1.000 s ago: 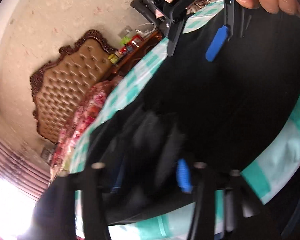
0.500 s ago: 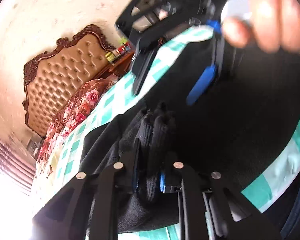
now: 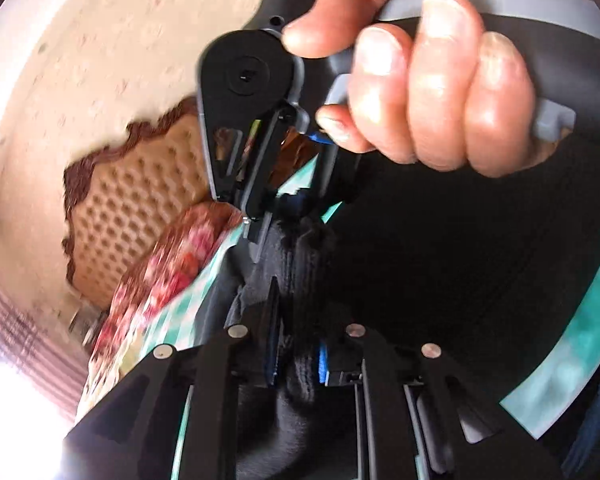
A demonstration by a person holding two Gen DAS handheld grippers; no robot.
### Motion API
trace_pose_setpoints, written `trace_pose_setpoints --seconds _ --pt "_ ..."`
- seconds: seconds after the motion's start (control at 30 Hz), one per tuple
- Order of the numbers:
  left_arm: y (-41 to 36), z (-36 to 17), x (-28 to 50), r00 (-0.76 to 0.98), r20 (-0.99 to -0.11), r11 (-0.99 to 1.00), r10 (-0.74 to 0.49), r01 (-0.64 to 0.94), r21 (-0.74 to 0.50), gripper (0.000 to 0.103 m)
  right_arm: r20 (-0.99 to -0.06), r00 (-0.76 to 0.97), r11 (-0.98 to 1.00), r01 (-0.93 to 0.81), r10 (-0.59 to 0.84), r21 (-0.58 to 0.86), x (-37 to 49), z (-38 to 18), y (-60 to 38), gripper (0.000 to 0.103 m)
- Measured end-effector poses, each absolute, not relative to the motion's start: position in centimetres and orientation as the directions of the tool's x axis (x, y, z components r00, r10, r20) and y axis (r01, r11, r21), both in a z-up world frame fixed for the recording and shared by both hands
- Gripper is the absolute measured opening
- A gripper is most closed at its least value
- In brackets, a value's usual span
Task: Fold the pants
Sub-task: 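Grasp the knit cuff end with the right tool while the left tool holds it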
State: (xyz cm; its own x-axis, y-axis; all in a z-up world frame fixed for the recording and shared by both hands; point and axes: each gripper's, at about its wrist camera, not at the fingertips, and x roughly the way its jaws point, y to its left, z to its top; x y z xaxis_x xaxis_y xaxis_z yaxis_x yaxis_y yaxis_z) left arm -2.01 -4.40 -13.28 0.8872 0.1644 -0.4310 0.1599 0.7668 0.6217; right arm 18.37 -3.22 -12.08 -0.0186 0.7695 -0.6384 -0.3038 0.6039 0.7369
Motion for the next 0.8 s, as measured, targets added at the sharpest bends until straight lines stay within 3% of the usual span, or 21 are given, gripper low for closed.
trace_pose_setpoints --seconds 0.13,0.17,0.23,0.37,0.5,0.63,0.8 --pt "-8.1 -14.5 -1.5 0.882 -0.466 0.773 0.069 0.248 0.584 0.017 -0.678 0.036 0.664 -0.246 0.734 0.706 18.3 -13.6 -8.3 0.015" --pt "-8.8 -15.0 -1.4 0.866 -0.498 0.779 0.035 0.289 0.557 0.021 -0.687 0.035 0.675 -0.225 0.726 0.702 18.2 -14.4 -9.1 0.015" --pt "-9.1 -15.2 -1.6 0.829 -0.558 0.798 -0.033 0.359 0.485 0.039 -0.711 0.044 0.703 -0.204 0.702 0.681 18.3 -16.0 -10.2 0.015" --pt "-6.3 -13.2 -3.3 0.811 -0.578 0.868 -0.094 0.352 0.352 0.044 -0.697 0.034 0.691 -0.173 0.716 0.701 18.3 -18.2 -10.8 0.016" --pt "-5.6 -12.5 -3.5 0.826 -0.561 0.831 -0.053 0.347 0.434 0.044 -0.704 0.03 0.698 -0.172 0.71 0.696 18.5 -18.7 -11.1 0.023" --pt "-4.9 -11.6 -3.1 0.819 -0.569 0.825 -0.078 0.374 0.425 0.044 -0.702 0.021 0.695 -0.167 0.712 0.7 18.4 -18.8 -11.9 0.03" --pt "-5.2 -15.5 -0.9 0.791 -0.611 0.727 0.033 0.401 0.558 0.042 -0.691 0.016 0.684 -0.154 0.723 0.713 18.4 -19.1 -12.0 0.033"
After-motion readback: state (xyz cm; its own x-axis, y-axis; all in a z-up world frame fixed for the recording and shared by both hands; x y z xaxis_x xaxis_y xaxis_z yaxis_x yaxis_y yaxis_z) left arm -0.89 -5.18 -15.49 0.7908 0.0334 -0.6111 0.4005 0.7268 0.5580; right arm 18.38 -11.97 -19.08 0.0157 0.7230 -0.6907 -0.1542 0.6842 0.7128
